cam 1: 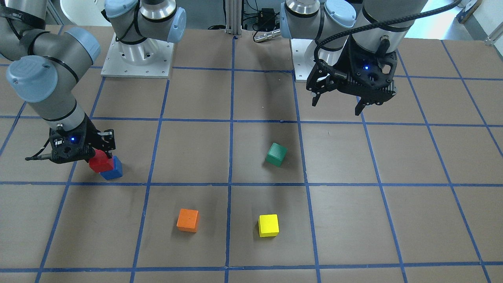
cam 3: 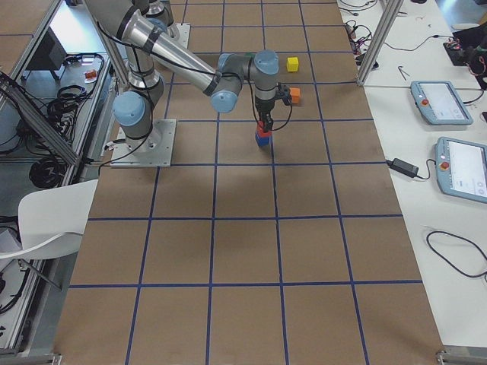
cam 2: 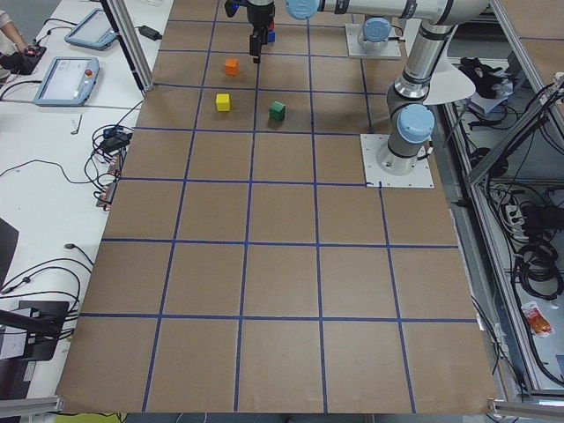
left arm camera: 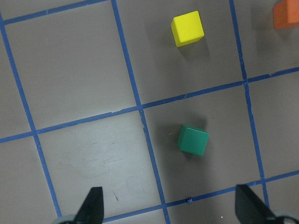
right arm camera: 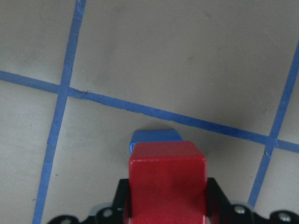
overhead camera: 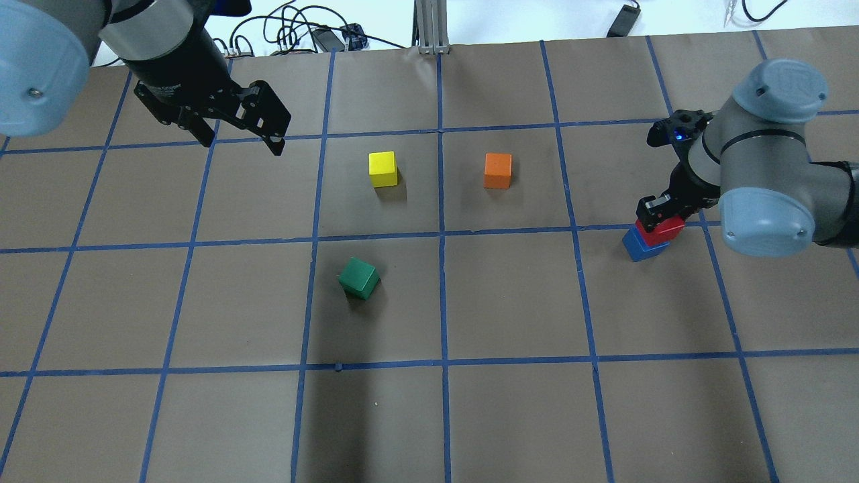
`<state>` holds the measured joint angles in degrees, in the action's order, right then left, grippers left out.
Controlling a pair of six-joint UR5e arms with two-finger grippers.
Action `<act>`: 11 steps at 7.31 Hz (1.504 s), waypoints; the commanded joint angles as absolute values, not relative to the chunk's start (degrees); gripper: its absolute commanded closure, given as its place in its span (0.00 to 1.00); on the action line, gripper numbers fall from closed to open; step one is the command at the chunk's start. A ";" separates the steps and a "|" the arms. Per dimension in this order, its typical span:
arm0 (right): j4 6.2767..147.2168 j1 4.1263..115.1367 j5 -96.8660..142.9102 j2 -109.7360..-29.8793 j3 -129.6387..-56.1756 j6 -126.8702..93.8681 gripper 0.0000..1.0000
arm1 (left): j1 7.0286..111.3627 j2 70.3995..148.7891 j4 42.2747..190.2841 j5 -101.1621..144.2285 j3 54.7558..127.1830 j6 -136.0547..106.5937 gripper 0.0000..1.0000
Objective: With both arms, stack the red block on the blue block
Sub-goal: 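Lower the red cube onto the blue cube and open the right gripper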
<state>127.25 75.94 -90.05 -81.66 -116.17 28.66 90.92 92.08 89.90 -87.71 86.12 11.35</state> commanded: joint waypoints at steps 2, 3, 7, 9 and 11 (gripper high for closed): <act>127.44 75.94 -90.09 -81.56 -116.19 28.48 1.00 | 90.88 91.85 89.56 -87.80 86.40 11.34 0.00; 127.53 75.94 -90.09 -81.56 -116.19 28.39 0.81 | 90.88 91.76 89.56 -87.80 86.40 11.34 0.00; 127.53 75.94 -90.09 -81.39 -116.19 28.30 0.09 | 90.35 91.67 89.47 -87.63 85.87 11.43 0.00; 127.01 75.94 -90.44 -81.47 -115.76 27.60 0.00 | 90.35 91.58 89.47 -87.63 86.04 11.43 0.00; 122.30 76.03 -91.14 -82.96 -112.43 27.25 0.00 | 90.35 91.50 89.47 -87.71 85.96 11.42 0.00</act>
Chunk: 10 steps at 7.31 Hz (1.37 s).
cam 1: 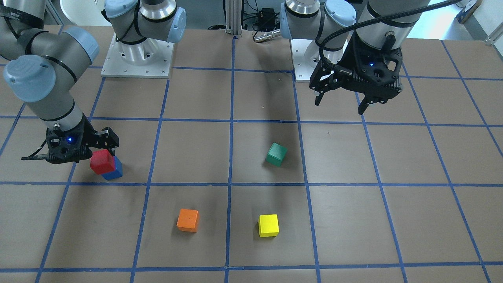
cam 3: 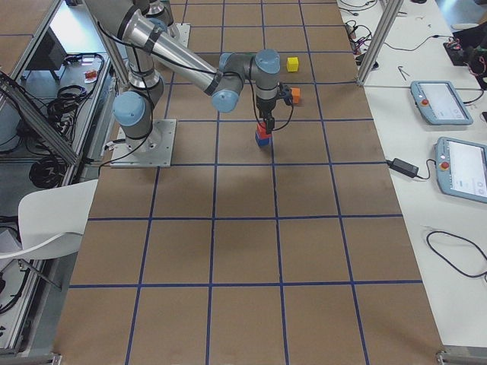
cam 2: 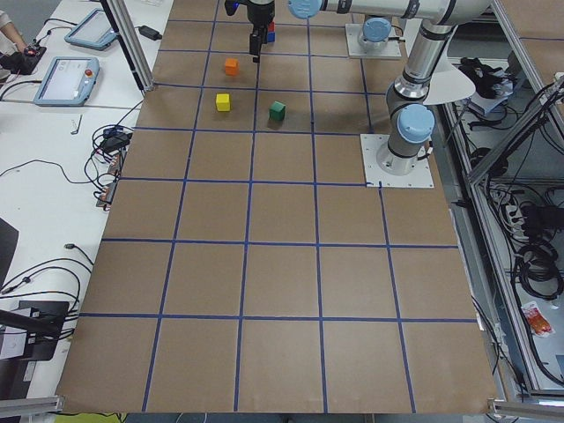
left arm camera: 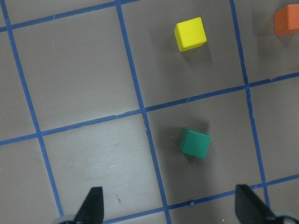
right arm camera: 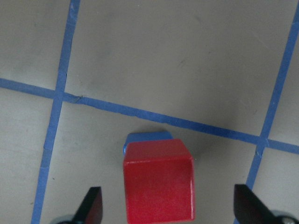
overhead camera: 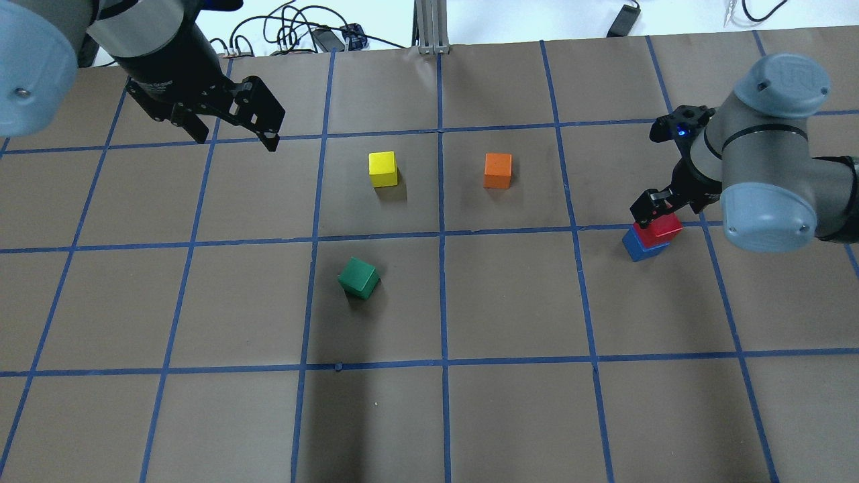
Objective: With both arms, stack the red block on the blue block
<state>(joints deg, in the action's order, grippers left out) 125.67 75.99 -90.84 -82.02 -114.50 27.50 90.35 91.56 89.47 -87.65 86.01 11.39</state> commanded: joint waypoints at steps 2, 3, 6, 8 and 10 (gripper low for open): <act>105.39 76.72 -90.36 -87.95 -103.93 21.14 0.00 | 90.35 91.32 89.47 -87.80 86.13 11.60 0.00; 96.94 76.99 -90.00 -89.98 -99.54 17.87 0.00 | 90.35 91.14 89.47 -87.72 86.31 11.60 0.00; 88.78 85.57 -87.89 -89.48 -90.62 8.05 0.00 | 90.26 91.14 89.47 -87.71 86.13 11.60 0.00; 88.24 91.20 -87.45 -87.99 -91.14 6.34 0.00 | 90.26 91.14 89.47 -87.72 86.13 11.60 0.00; 88.68 91.85 -87.71 -87.89 -91.32 4.92 0.00 | 90.26 91.14 89.47 -87.71 86.22 11.60 0.00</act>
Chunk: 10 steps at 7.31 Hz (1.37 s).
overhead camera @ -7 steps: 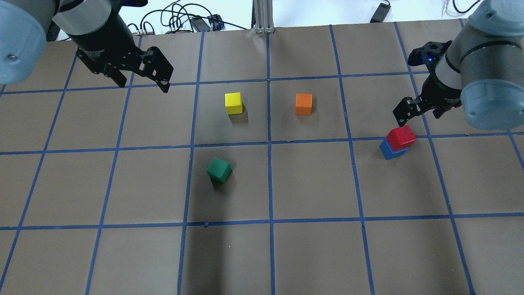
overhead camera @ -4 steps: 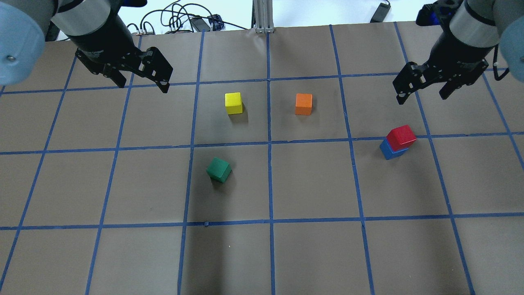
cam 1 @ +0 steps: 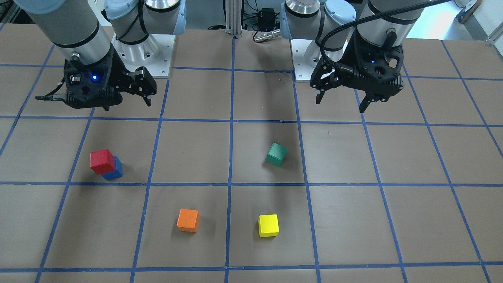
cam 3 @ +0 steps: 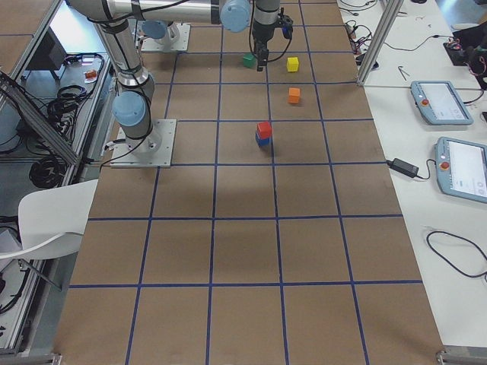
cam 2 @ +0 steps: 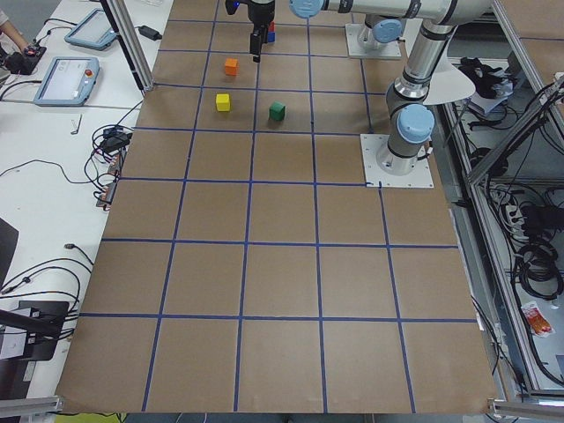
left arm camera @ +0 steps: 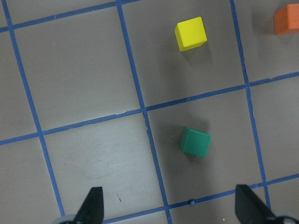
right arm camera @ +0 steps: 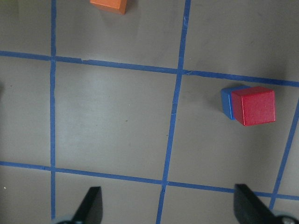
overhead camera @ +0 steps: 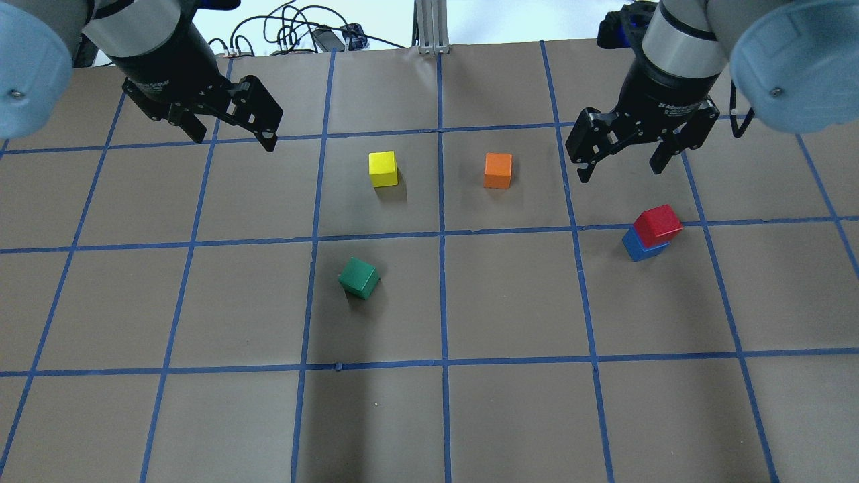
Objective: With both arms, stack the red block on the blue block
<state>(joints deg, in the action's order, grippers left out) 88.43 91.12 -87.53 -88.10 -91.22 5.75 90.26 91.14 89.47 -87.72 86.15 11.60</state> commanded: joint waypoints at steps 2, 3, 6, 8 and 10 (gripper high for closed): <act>88.77 91.85 -88.59 -88.15 -91.40 0.13 0.00 | 90.26 91.23 89.47 -87.63 86.31 11.60 0.00; 88.07 91.76 -88.77 -88.15 -91.41 -3.74 0.00 | 90.35 91.06 89.47 -87.80 86.40 11.60 0.00; 88.51 91.50 -88.77 -88.24 -91.32 -3.96 0.00 | 90.26 91.05 89.47 -87.71 86.40 11.60 0.00; 88.42 90.62 -88.86 -88.94 -91.41 -4.04 0.00 | 90.26 91.05 89.47 -87.63 86.40 11.60 0.00; 88.33 90.35 -88.86 -89.30 -91.41 -3.96 0.00 | 90.26 90.97 89.47 -87.72 86.40 11.60 0.00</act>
